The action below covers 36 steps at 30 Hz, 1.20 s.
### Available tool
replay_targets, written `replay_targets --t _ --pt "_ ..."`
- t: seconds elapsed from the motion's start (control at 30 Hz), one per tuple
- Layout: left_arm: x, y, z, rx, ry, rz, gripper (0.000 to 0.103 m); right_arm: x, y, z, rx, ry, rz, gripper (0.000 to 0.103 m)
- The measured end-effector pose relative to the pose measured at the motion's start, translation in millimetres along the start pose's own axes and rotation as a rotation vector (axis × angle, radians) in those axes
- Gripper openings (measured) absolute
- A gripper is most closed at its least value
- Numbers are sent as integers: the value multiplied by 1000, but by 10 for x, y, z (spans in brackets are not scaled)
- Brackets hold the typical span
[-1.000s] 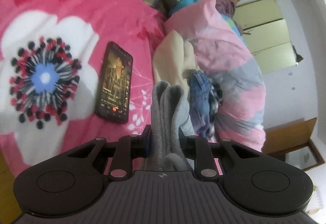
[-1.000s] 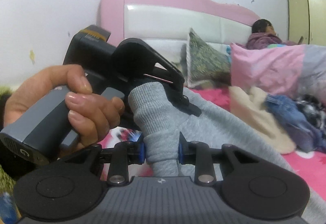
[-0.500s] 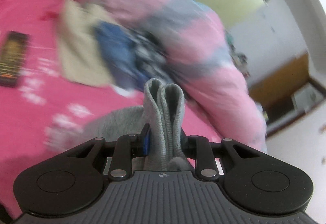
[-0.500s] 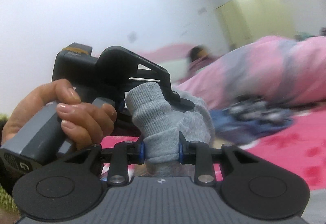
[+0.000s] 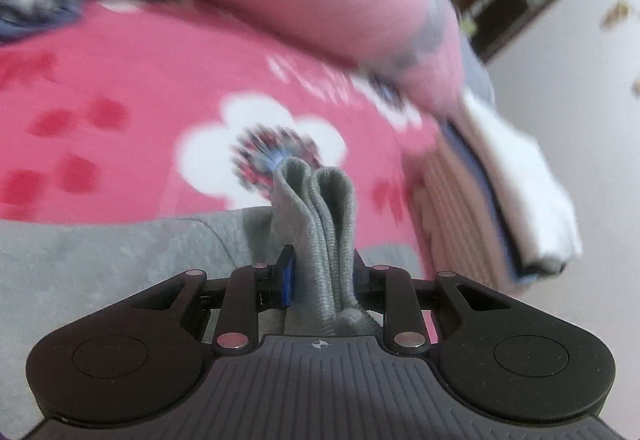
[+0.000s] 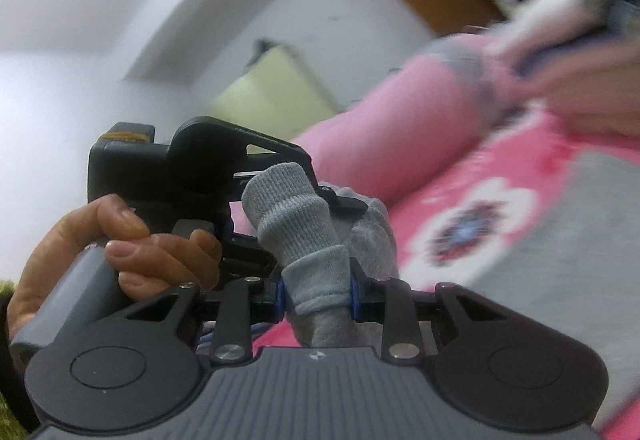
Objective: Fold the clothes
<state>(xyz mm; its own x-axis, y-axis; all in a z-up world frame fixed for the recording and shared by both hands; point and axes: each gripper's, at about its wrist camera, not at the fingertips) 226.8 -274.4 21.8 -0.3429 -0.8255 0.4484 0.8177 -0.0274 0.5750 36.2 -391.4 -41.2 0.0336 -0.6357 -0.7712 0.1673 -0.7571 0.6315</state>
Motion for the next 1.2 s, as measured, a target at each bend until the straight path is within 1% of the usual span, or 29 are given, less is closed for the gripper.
replay_targets --t 0.1,0.23,0.4,0.47,0.5,0.53,0.57,0.6,0.63,0.67,0.7,0.77,0.93,0.97,1.07,1.13,1.2 --pt "274 -38 -349 -48 5 -55 23 373 154 116 46 -53 -66 30" --pt "654 -75 -699 -95 21 -138 24 779 272 197 100 -84 -172 31" --pt "1123 -169 -1049 -145 7 -236 26 1081 415 381 184 -131 -270 31" --pt "1280 -227 -1220 -177 -5 -295 33 1217 431 462 223 -151 -320 31" --pt "1357 -257 -1314 -197 -11 -330 48 1306 418 485 241 -171 -360 31" --pt "1413 -287 -1410 -221 -27 -360 55 1397 403 505 260 -192 -402 32" --pt "1429 -318 -1508 -252 -57 -381 59 1556 374 524 268 -211 -482 31" --pt "1421 -343 -1584 -276 -84 -381 60 1715 339 543 273 -198 -574 30" --pt "1367 -353 -1600 -278 -105 -344 60 1873 304 562 278 -181 -667 27" --pt "1308 -344 -1560 -267 -135 -306 61 1890 312 568 275 -168 -679 27" --pt "1255 -322 -1488 -258 -171 -279 61 1888 327 573 272 -155 -681 28" --pt "1122 -281 -1246 -235 -238 -245 61 1873 315 564 272 -165 -661 27" --pt "510 -284 -186 -101 -228 -280 62 1856 332 559 261 -160 -646 31" --pt "350 -288 49 -71 -217 -285 62 1835 331 567 258 -160 -639 32" --pt "-347 -359 870 57 -131 -249 63 1771 354 553 248 -171 -597 34" --pt "-773 -544 1392 140 -58 -193 67 1695 347 568 237 -190 -545 33" --pt "-1198 -779 1919 218 22 -127 67 1593 377 545 226 -216 -482 29"
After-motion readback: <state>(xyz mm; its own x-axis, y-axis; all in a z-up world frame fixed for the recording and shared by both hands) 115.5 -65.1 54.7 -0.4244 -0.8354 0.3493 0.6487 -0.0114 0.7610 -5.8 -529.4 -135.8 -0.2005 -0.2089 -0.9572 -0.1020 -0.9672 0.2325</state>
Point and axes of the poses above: each gripper's, at about its wrist camera, not at the fingertips, and z roughly against the way its jaws point, x to its right, y to its top, and after that the axes turned 9 degrees about -z, right-handed
